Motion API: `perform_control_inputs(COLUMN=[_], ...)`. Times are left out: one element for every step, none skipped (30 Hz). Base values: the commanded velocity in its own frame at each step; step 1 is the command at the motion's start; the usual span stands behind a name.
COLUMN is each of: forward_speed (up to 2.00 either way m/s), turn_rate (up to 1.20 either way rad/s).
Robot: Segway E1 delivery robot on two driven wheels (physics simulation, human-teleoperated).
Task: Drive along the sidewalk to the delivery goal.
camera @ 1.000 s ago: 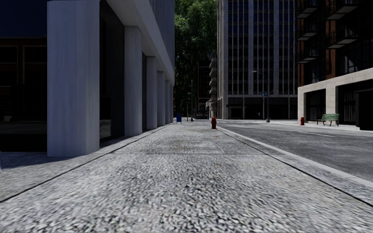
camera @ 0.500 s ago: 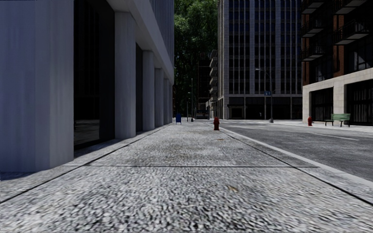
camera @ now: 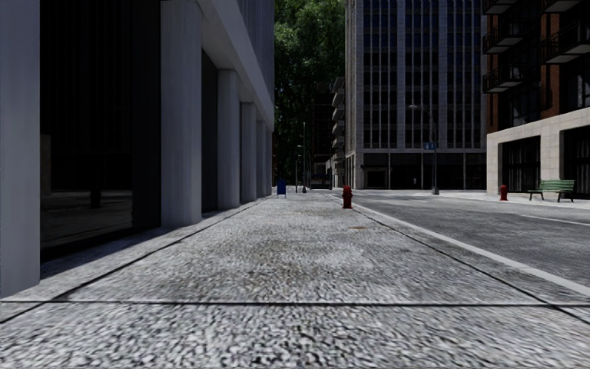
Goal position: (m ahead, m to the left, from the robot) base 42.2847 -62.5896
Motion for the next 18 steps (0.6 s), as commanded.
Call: perform_control_inputs(forward_speed=[2.0,2.0,2.0,2.0,2.0,2.0,2.0,2.0,2.0,2.0,2.0,2.0,2.0,2.0,2.0,2.0,2.0,2.0], turn_rate=[0.0,0.0,0.0,0.0,0.0,0.0,0.0,0.0,0.0,0.0,0.0,0.0,0.0,0.0,0.0,0.0,0.0,0.0])
